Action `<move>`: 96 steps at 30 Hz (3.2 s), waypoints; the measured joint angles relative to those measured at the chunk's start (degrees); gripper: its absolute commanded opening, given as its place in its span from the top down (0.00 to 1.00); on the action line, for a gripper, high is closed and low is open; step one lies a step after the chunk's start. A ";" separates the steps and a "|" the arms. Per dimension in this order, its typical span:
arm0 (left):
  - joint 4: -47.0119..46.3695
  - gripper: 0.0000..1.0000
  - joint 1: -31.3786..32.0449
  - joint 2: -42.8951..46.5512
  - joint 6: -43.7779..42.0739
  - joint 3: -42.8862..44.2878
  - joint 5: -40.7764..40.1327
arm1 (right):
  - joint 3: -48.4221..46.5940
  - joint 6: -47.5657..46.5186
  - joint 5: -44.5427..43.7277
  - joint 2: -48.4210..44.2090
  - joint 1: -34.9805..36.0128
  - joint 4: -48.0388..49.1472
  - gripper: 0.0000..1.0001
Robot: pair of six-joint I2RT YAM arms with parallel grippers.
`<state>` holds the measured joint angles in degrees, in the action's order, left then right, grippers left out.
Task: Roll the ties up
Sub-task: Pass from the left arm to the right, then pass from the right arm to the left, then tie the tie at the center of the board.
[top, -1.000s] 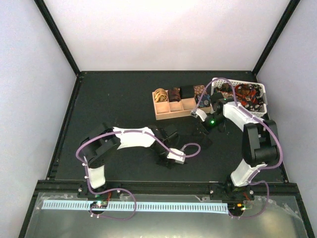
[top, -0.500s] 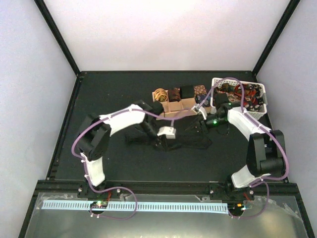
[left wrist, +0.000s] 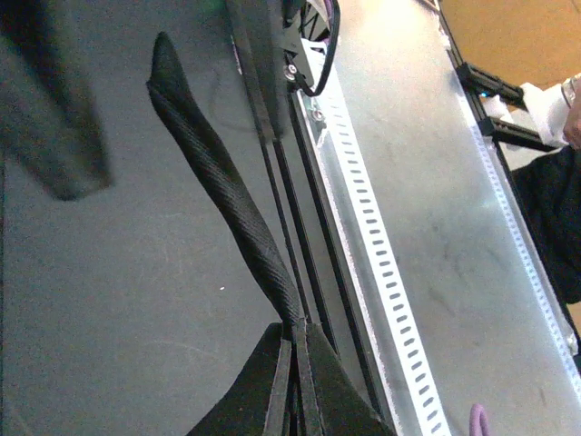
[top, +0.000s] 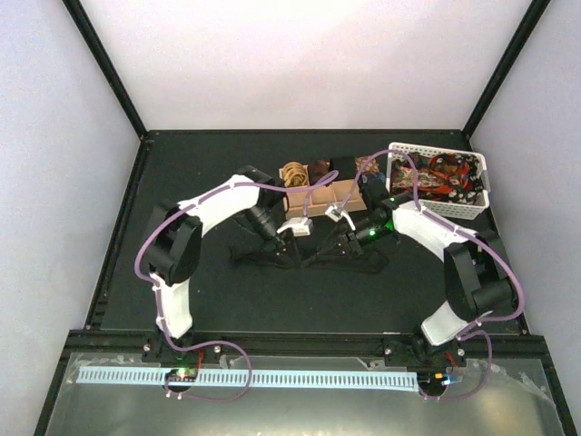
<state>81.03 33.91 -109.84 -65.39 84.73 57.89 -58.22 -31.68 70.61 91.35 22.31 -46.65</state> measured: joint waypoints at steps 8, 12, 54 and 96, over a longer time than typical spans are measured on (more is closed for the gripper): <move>-0.46 0.60 -2.58 -1.18 1.36 0.31 1.66 | 1.29 1.14 0.76 0.59 1.75 0.63 0.99; -12.02 0.35 -4.87 3.28 10.64 -5.35 1.95 | 0.33 3.04 2.08 2.54 1.79 0.76 0.99; -60.37 0.98 9.55 25.29 29.59 -30.25 -40.57 | 2.58 20.15 4.79 10.29 -3.74 12.83 0.89; -37.79 0.98 3.41 7.34 10.08 -18.49 -53.59 | 1.38 20.13 -28.96 14.27 -5.05 8.79 0.72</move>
<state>43.24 37.32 -102.50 -55.31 66.24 4.29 -56.84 -11.55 41.65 105.62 17.26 -37.87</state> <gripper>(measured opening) 0.031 0.280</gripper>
